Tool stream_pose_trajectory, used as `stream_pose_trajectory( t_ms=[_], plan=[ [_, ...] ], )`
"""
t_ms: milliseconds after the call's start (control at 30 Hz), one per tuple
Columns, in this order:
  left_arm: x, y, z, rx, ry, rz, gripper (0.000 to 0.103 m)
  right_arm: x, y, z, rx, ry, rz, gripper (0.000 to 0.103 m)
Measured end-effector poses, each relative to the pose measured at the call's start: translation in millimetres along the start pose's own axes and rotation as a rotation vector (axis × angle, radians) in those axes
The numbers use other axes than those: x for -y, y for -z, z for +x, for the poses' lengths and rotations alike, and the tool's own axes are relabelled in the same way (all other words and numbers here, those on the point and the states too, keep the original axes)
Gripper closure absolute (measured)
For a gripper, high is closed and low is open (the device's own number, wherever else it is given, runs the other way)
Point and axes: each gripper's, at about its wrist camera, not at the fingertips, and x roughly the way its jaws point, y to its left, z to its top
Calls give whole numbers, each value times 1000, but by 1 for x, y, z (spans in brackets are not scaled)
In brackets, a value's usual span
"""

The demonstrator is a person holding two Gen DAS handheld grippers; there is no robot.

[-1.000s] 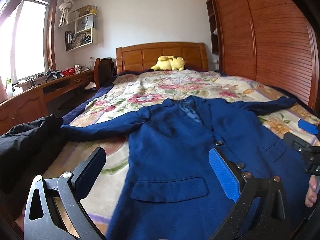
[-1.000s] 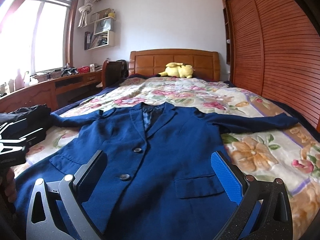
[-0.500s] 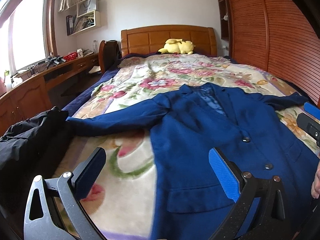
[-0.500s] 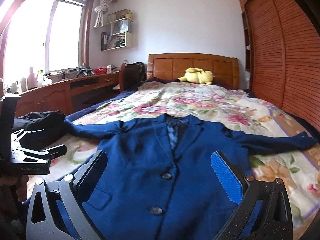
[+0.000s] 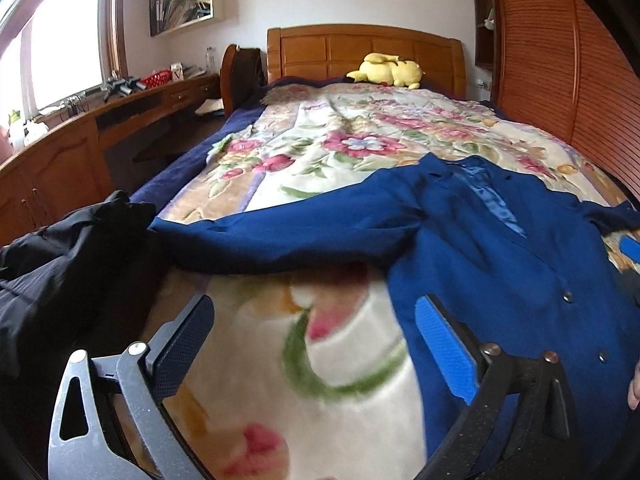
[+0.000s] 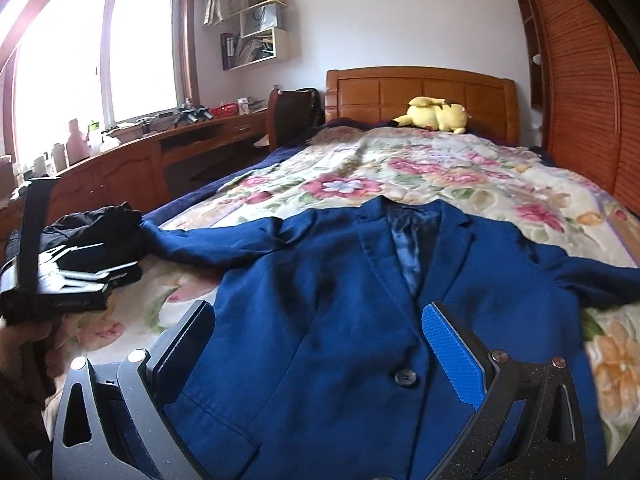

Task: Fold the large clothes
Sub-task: 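Grasp the navy jacket's sleeve cuff with the left gripper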

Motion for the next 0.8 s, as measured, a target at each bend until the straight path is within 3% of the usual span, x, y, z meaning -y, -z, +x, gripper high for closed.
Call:
stream_pose_trajectory(
  t_ms=[133,300,567,700,800],
  plan=[
    [-16,-13,22,-29,12,-58,11,2,-8,0,-15,-20,14,0],
    [-32,-23,52,-79,-79,-99,14,-2,-10,0,-18,-25,-6,0],
    [-52,-28,90,-143,-108,-172,18,-7,-7,12,-63,-32,-23,0],
    [-61,-31,101,-146,-158,-220,39,-11,-8,18,-89,-31,-41,0],
    [-65,-32,109,-167,-143,-246,49,-12,-10,17,-96,-31,-43,0]
  ],
)
